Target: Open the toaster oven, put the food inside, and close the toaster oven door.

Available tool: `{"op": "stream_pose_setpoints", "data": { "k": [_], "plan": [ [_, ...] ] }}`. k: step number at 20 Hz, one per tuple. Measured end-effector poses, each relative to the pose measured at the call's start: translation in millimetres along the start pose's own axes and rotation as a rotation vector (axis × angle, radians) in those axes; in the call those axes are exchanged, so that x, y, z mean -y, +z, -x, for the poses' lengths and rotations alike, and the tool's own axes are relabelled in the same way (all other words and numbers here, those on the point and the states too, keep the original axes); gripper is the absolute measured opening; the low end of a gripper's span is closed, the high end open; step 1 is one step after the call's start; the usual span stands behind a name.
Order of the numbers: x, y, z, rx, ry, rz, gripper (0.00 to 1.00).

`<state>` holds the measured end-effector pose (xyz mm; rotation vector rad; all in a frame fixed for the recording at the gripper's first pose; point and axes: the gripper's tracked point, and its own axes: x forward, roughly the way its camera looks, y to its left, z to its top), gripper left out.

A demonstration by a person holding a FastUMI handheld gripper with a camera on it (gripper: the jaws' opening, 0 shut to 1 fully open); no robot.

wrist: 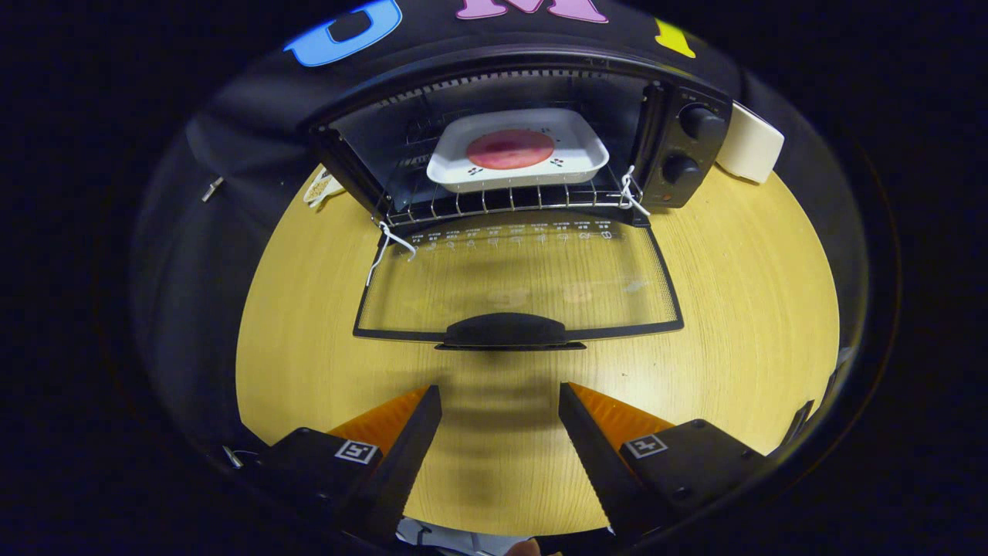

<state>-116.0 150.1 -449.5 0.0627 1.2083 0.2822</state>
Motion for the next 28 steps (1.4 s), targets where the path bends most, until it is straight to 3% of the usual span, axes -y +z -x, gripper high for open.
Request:
{"op": "stream_pose_setpoints", "data": {
  "k": [13,21,28],
  "plan": [
    [8,13,-39,0.043,-0.114,0.013,0.99],
    [4,19,-14,0.117,-0.083,0.006,0.99],
    [-4,42,27,0.259,-0.039,-0.014,0.99]
  ]
}}
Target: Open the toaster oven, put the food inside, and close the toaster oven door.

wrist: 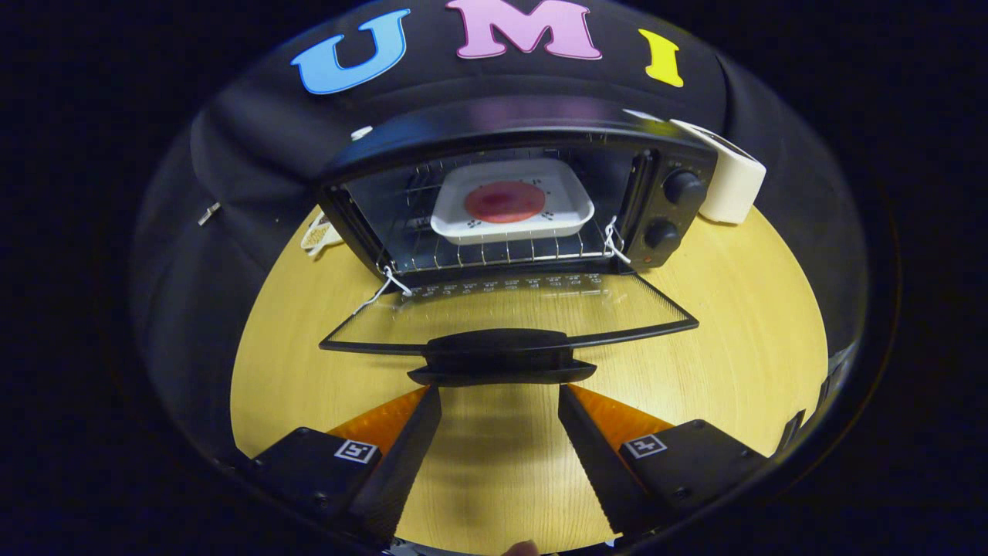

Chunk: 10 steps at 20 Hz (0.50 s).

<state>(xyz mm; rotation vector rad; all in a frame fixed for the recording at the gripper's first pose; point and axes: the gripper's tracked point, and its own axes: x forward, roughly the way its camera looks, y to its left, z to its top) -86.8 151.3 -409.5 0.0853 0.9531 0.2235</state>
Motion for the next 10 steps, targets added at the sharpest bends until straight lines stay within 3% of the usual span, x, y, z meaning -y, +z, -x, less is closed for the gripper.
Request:
{"op": "stream_pose_setpoints", "data": {
  "k": [10],
  "plan": [
    [-11,78,32,0.233,0.027,0.050,0.99]
  ]
}}
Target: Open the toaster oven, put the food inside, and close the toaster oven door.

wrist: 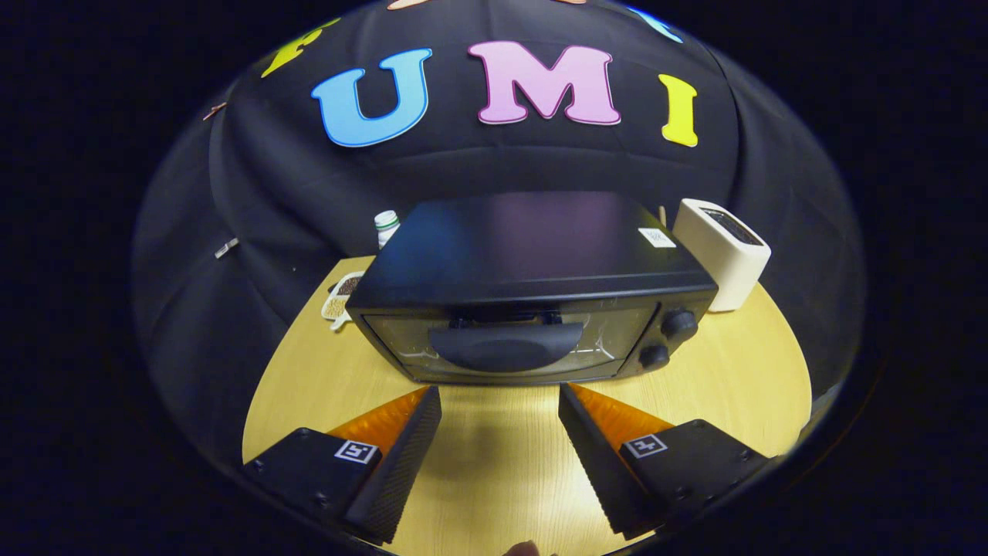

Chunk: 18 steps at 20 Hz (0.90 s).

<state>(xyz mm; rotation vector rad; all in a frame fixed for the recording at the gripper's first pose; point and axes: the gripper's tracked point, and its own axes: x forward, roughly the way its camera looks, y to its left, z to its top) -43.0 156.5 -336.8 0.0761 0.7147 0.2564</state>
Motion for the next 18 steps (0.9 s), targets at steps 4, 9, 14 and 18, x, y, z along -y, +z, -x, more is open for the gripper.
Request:
{"op": "stream_pose_setpoints", "data": {
  "k": [4,9,14,18],
  "plan": [
    [7,27,10,0.085,0.003,0.017,0.99],
    [19,54,35,0.185,-0.003,0.053,0.99],
    [38,98,68,0.301,-0.002,0.072,0.99],
    [62,135,99,0.383,-0.015,0.033,0.99]
  ]
}}
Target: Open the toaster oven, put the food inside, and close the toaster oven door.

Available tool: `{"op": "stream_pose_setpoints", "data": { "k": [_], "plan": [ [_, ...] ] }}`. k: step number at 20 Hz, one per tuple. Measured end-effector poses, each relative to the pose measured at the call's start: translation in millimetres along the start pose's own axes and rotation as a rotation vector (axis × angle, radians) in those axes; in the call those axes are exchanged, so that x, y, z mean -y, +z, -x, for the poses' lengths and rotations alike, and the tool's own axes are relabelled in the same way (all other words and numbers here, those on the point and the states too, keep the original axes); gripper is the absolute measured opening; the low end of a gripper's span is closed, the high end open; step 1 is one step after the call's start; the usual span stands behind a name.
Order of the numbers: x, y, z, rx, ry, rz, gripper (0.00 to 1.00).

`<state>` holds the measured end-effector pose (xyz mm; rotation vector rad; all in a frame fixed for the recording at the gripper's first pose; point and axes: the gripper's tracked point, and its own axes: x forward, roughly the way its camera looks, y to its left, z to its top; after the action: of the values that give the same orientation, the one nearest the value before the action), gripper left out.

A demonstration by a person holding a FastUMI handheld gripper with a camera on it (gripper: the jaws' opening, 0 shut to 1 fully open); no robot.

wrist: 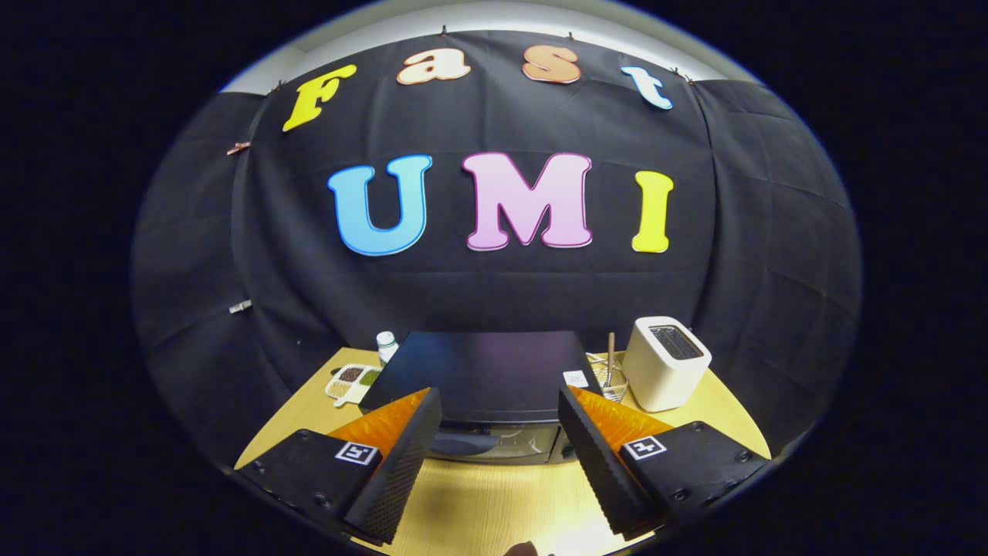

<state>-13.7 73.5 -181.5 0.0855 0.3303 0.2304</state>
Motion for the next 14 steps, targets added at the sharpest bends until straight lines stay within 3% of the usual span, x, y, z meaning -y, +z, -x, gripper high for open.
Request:
{"op": "stream_pose_setpoints", "data": {
  "k": [14],
  "plan": [
    [131,120,53,0.248,-0.133,0.026,0.98]
  ]
}}
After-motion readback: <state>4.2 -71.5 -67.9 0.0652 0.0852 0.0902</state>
